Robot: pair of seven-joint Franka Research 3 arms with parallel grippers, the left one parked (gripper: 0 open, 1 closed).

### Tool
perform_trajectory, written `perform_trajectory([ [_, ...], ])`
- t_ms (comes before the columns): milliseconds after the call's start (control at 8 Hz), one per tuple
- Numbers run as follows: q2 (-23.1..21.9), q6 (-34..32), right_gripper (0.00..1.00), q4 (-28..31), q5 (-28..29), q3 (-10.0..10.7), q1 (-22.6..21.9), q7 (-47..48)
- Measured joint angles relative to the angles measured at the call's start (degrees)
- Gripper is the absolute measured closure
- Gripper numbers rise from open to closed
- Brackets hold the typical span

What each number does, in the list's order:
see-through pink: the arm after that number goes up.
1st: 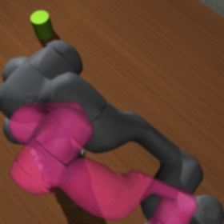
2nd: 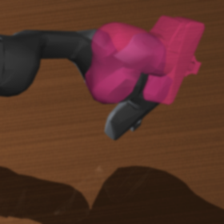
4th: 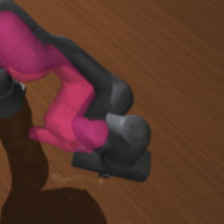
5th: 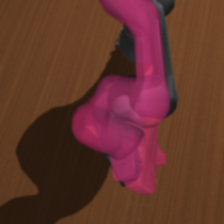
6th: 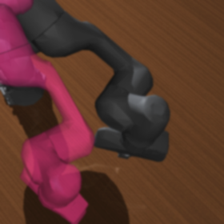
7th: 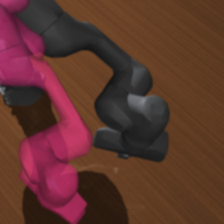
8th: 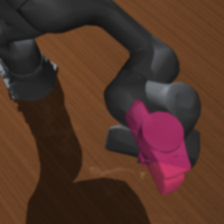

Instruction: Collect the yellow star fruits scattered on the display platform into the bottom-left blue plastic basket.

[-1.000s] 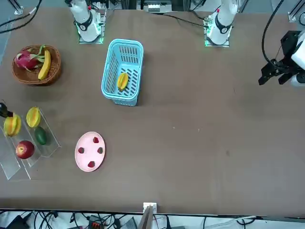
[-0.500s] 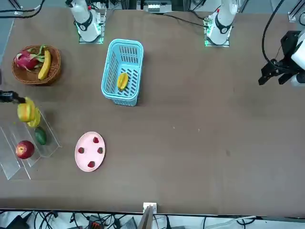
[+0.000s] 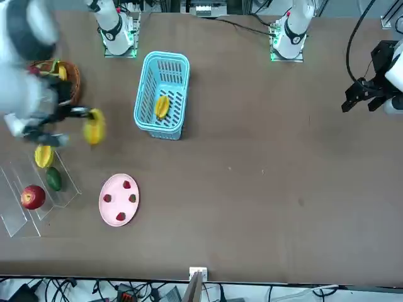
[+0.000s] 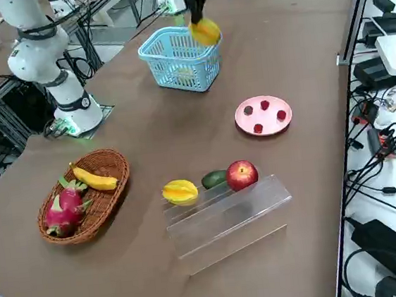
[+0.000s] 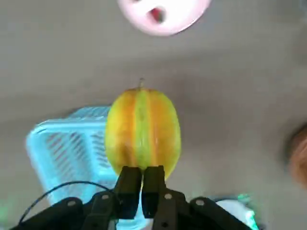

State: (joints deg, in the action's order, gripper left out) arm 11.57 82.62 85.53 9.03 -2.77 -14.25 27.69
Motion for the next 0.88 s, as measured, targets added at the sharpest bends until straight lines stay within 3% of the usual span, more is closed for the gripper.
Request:
perform_trajectory([
  [375, -0.6, 0.0, 0.95, 3.1, 0.5, 0.0, -12.9, 12.3],
  [750, -2.8, 3.6, 0.97, 14.2, 0.5, 0.2, -18.0, 13.1],
  [875, -3.9, 4.8, 0.85, 17.3, 0.5, 0.4, -18.1, 13.0],
])
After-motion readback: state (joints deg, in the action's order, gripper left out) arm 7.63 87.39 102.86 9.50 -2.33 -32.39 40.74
